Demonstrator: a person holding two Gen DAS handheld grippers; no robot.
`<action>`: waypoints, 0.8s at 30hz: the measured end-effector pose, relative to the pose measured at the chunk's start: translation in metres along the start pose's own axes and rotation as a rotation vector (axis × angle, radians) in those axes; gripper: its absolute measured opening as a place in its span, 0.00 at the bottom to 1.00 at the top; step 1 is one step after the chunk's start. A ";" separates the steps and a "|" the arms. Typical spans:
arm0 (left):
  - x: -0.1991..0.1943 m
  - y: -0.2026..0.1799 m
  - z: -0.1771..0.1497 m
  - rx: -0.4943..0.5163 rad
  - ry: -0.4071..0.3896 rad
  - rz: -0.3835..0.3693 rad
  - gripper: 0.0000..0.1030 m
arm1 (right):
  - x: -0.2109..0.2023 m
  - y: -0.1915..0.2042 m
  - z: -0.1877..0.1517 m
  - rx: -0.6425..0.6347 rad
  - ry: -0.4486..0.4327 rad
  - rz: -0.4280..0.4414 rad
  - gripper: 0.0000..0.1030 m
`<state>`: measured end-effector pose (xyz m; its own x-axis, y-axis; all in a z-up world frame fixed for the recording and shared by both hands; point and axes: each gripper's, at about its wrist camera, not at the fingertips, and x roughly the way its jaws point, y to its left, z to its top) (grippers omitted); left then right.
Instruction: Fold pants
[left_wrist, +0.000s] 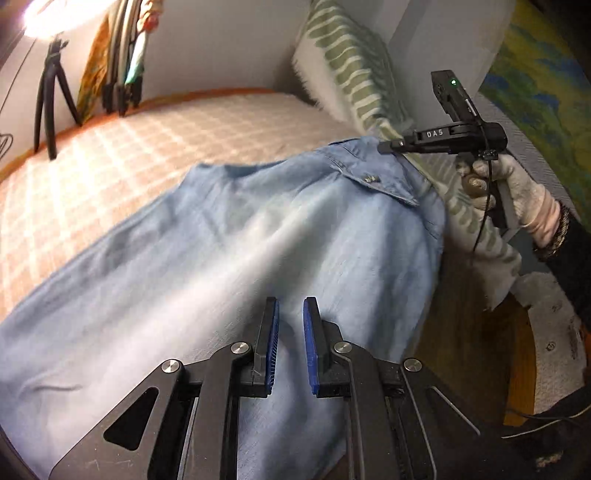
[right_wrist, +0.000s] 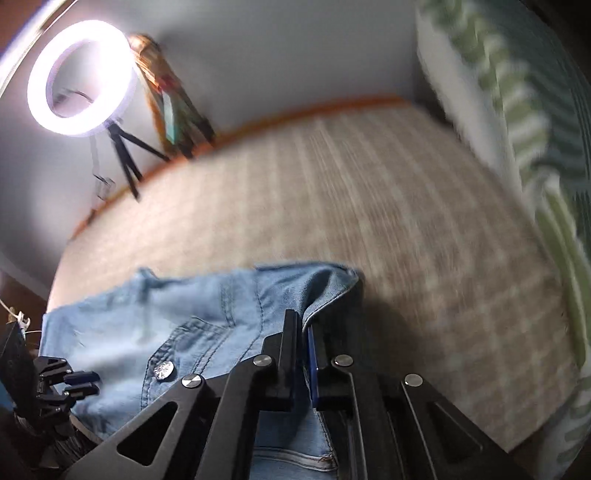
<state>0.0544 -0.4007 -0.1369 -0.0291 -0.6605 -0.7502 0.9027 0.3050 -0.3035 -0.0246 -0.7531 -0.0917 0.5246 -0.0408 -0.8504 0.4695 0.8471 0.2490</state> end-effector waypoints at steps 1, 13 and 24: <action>-0.002 0.000 -0.004 0.002 0.004 0.001 0.11 | 0.006 -0.004 -0.002 0.000 0.031 -0.015 0.19; -0.011 -0.009 -0.030 -0.010 0.029 -0.035 0.18 | 0.023 -0.025 0.025 -0.014 0.000 0.004 0.86; -0.038 -0.001 -0.043 -0.029 -0.027 0.036 0.18 | 0.051 -0.029 0.006 0.114 0.047 0.207 0.14</action>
<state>0.0360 -0.3459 -0.1330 0.0149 -0.6671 -0.7448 0.8901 0.3481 -0.2940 -0.0072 -0.7829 -0.1393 0.5860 0.1545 -0.7955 0.4340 0.7692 0.4690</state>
